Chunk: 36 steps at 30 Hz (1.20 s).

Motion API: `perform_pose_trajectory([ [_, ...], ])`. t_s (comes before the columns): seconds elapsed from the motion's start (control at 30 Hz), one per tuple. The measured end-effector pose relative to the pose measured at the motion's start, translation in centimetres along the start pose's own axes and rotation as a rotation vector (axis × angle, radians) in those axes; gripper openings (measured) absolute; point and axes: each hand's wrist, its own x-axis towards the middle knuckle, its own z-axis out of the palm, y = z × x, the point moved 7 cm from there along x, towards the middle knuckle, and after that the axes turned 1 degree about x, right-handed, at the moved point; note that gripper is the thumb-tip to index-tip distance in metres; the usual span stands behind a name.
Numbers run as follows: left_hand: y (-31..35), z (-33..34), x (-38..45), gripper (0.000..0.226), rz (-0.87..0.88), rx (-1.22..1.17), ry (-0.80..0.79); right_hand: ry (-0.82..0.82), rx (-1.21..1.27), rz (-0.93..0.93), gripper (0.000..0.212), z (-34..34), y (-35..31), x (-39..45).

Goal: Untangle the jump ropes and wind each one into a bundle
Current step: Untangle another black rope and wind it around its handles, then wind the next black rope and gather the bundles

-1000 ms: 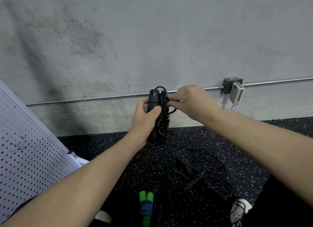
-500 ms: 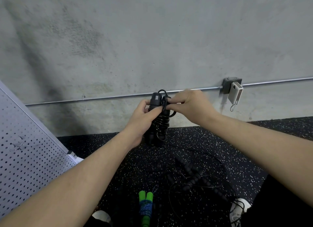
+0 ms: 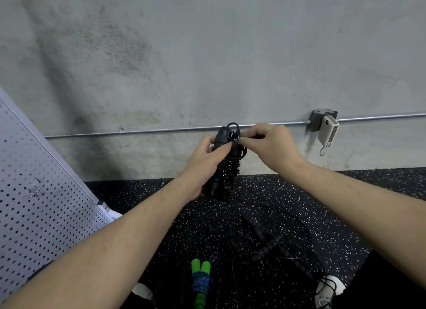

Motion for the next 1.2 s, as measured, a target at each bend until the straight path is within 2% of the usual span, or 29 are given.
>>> perform_pose_trajectory([
  [0.13,0.4,-0.8,0.0,0.028,0.039,0.023,0.061,-0.054,-0.078,-0.059,0.02,1.5,-0.5,-0.3],
  [0.3,0.1,-1.2,-0.2,0.03,0.057,0.147,0.106,0.001,0.052,0.001,0.031,1.4,-0.4,-0.4],
  [0.43,-0.1,-1.5,-0.5,0.03,0.083,0.194,0.135,-0.039,-0.03,-0.058,0.028,2.2,-1.1,-0.6],
  [0.57,-0.2,-2.0,-0.5,0.025,0.125,0.351,0.171,-0.087,-0.115,-0.007,0.002,3.2,-0.8,-0.3],
  [0.63,-0.4,-2.2,-0.6,0.021,0.137,0.492,0.168,-0.14,-0.158,0.031,0.015,4.0,0.0,-0.1],
  [0.7,-0.9,-2.4,-0.5,0.022,0.126,0.594,0.147,-0.127,-0.152,0.044,0.017,4.5,0.5,0.1],
  [0.8,-2.6,-2.9,-0.5,0.023,-0.002,0.503,0.108,-0.105,0.005,0.085,0.014,5.3,1.2,-0.1],
  [0.9,-5.3,-3.3,-0.9,0.032,-0.232,0.371,0.043,-0.154,0.247,0.248,0.012,6.7,3.2,-0.8],
  [1.0,-7.6,-3.6,-1.3,0.036,-0.337,0.29,-0.021,-0.153,0.385,0.408,0.011,8.0,5.8,-1.4],
  [1.1,-9.6,-5.0,-1.8,0.036,-0.348,0.416,-0.013,-0.209,0.363,0.485,0.011,10.3,7.9,-2.3],
  [1.2,-12.9,-7.4,-2.6,0.031,-0.403,0.564,0.024,-0.368,0.285,0.56,0.018,12.3,10.2,-3.3],
])
